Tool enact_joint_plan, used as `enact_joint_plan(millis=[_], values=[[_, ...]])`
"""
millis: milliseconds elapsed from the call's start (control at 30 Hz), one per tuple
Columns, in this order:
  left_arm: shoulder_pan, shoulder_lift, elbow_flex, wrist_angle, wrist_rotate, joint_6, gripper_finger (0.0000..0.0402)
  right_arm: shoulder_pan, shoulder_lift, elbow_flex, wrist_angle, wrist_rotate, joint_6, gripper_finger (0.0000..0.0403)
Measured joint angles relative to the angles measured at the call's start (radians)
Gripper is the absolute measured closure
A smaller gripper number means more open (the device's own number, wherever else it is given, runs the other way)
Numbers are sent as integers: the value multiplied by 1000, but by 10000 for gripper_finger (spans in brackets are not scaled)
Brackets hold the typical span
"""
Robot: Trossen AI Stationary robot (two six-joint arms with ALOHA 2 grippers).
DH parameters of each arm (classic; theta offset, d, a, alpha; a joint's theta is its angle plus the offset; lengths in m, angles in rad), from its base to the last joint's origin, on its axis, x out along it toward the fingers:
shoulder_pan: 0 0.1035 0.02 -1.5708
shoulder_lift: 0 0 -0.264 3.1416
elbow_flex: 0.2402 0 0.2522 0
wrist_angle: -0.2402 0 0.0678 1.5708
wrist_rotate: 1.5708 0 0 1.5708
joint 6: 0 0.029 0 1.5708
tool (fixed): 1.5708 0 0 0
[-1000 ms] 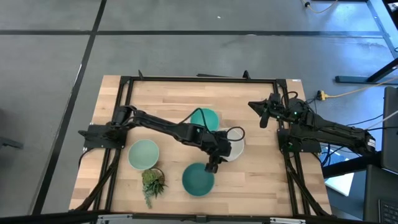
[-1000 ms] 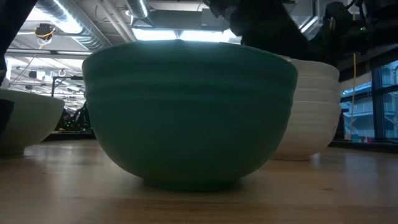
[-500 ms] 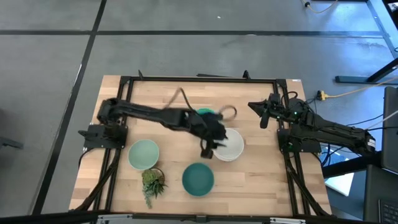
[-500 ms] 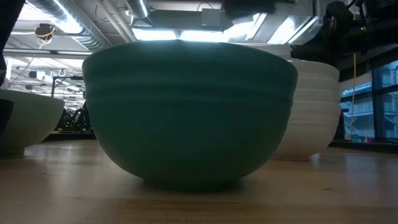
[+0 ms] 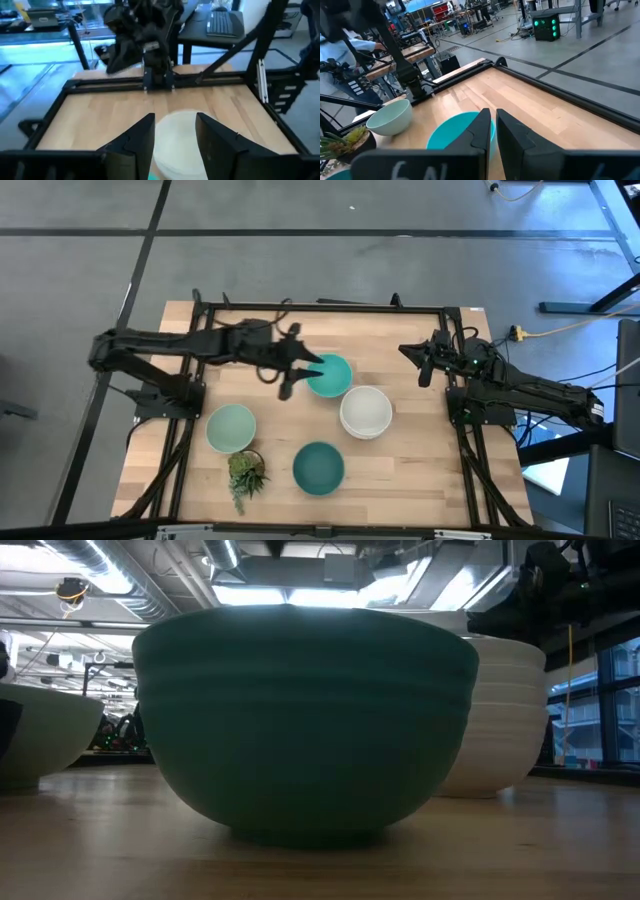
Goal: Nest bowls inside each other
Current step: Stack the light green bowl on the white bowls
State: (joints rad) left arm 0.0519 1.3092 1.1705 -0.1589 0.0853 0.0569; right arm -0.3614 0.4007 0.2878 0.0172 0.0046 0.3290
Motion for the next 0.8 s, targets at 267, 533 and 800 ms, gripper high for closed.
enact_joint_plan(millis=[267, 533, 800], values=[[-33, -170, -217, 44, 2, -142, 266, 0, 0, 0, 2, 11, -24, 370], [-85, -171, -246, -4, -8, -182, 266, 0, 0, 0, 9, 55, -19, 370], [-77, -171, -246, -370, -94, -261, 266, 0, 0, 0, 18, 55, 5, 370]])
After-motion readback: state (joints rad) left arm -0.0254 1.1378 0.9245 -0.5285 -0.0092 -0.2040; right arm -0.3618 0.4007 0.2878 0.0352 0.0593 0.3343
